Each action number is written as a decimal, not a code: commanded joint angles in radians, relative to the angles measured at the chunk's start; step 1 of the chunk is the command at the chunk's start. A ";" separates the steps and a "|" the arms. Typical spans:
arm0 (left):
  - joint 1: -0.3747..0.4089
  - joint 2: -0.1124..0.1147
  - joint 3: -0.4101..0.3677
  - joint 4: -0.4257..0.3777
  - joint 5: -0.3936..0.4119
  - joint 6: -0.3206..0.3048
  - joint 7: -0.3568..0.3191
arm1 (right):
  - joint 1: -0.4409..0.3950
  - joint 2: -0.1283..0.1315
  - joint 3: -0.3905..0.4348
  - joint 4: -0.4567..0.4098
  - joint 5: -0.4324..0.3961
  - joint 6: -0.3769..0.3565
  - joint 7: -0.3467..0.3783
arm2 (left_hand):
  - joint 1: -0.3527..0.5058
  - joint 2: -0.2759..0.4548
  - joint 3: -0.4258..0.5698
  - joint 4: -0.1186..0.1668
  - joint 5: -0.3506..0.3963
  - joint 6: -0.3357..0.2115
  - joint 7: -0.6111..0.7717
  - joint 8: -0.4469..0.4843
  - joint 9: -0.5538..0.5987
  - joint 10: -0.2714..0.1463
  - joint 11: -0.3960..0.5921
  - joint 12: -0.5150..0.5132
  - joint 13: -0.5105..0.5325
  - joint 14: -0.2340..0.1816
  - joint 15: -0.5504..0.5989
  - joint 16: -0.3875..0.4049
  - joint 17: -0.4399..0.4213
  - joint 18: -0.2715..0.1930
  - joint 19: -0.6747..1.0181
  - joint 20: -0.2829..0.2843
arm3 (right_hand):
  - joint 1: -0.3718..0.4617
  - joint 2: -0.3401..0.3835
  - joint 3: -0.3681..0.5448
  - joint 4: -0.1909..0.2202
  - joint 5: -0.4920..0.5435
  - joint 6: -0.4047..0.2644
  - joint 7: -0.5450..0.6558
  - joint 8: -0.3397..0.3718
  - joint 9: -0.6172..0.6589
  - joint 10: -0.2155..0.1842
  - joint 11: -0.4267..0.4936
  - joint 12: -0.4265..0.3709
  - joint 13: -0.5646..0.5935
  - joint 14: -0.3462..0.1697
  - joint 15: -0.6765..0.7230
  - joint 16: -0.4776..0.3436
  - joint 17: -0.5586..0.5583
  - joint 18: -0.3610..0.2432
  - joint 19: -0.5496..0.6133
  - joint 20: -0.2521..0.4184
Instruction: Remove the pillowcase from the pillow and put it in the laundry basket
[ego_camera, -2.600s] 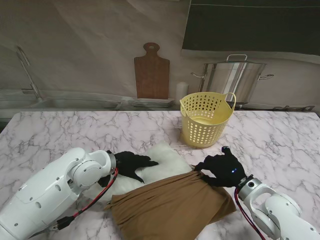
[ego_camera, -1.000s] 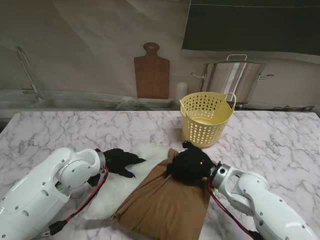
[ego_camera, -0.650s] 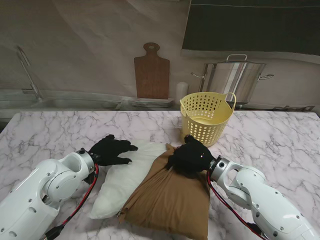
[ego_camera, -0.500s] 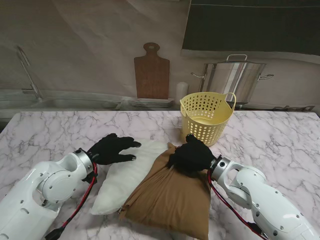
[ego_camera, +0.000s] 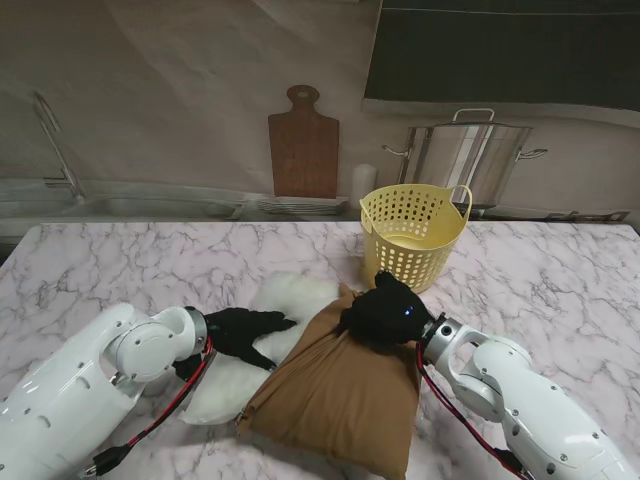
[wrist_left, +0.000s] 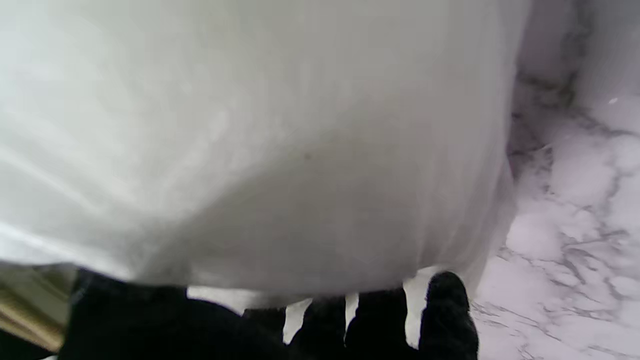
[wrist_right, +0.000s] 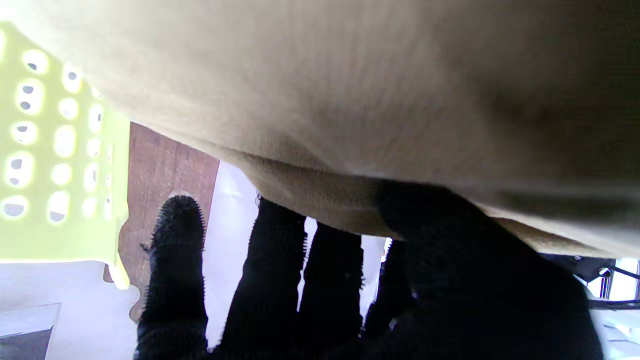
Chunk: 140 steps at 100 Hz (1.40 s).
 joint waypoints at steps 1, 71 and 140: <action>-0.011 0.000 0.033 0.044 0.005 0.027 -0.044 | -0.015 0.003 0.007 0.007 -0.007 0.001 0.003 | 0.032 -0.067 0.030 0.016 0.011 -0.008 0.028 -0.004 0.024 0.015 0.023 0.021 0.010 0.033 0.016 -0.008 -0.003 -0.008 0.449 -0.002 | 0.105 0.097 0.031 0.033 0.044 -0.045 0.160 0.077 0.008 -0.016 0.085 0.008 0.012 -0.001 0.020 0.001 -0.002 -0.005 0.009 0.015; -0.154 0.033 0.231 0.119 0.026 0.098 -0.178 | -0.380 0.014 0.371 -0.179 -0.134 0.015 0.045 | 0.068 -0.090 0.038 0.023 -0.002 -0.020 0.025 -0.023 0.024 -0.007 0.023 0.030 0.006 0.022 0.007 -0.008 0.000 -0.018 0.441 0.031 | 0.121 0.104 0.054 0.021 0.057 -0.028 0.172 0.147 0.008 0.010 0.113 0.037 0.026 0.015 0.030 0.009 0.003 0.004 -0.005 0.023; -0.060 0.018 0.077 0.024 0.061 0.039 -0.138 | -0.332 -0.010 0.275 -0.224 0.153 -0.017 0.341 | 0.062 -0.054 0.034 0.020 0.013 -0.020 0.032 -0.020 0.037 -0.001 0.027 0.032 0.023 0.024 0.018 -0.001 0.010 -0.021 0.452 0.054 | -0.130 0.019 0.077 0.078 -0.502 0.494 -0.454 -0.282 0.043 -0.055 0.278 -0.139 0.099 0.034 0.042 0.024 0.000 0.041 -0.025 0.050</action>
